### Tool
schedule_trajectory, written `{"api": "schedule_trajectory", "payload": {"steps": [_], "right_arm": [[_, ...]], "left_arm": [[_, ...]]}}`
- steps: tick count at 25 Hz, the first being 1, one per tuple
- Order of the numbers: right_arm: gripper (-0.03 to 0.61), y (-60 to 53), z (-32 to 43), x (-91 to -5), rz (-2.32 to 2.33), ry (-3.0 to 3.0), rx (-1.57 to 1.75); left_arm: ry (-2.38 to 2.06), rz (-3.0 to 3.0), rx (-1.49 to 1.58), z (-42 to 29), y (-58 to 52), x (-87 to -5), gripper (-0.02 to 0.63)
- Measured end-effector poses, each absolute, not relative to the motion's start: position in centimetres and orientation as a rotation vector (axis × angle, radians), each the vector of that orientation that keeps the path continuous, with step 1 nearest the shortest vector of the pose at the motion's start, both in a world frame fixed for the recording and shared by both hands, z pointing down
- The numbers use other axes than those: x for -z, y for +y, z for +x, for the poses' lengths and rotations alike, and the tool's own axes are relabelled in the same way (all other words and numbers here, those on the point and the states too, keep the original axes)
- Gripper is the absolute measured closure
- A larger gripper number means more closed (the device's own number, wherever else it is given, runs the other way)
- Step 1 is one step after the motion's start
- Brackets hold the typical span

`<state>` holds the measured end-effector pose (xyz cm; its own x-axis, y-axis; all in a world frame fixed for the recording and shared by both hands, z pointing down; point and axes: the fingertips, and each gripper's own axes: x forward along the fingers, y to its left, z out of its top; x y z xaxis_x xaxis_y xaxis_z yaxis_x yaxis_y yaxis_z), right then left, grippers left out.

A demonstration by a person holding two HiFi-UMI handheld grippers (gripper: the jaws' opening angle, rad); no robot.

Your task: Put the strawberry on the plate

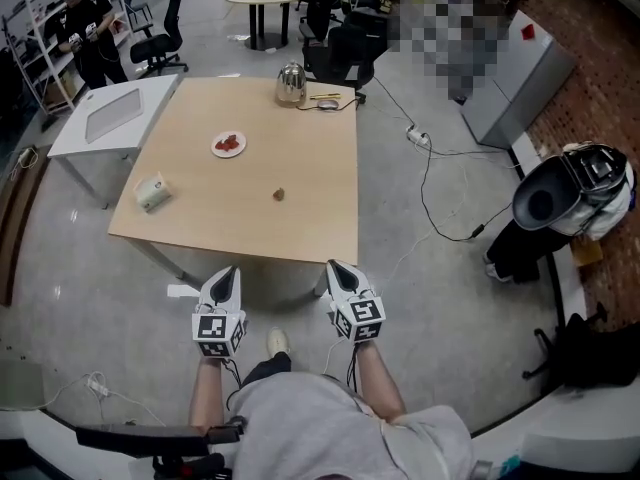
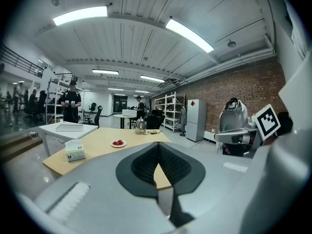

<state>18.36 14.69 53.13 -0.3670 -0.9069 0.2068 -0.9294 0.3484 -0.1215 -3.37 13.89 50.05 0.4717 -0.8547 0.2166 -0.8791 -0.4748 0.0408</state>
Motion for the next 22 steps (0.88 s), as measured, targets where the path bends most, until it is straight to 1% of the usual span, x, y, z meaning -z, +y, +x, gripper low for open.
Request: {"api": "schedule_trajectory", "payload": {"steps": [9,22], "right_arm": [[0.572,8.4,15.2,-53.9,1.667,-2.468,-0.309],[0.571,4.0,12.8,-54.9,1.623,-2.453,-0.315]], "left_arm": [[-1.522,2.552,-0.225,-6.1,7.5,-51.3,0.594],[-1.539,2.501,-0.236,-8.9,3.5,-52.7,0.594]]}}
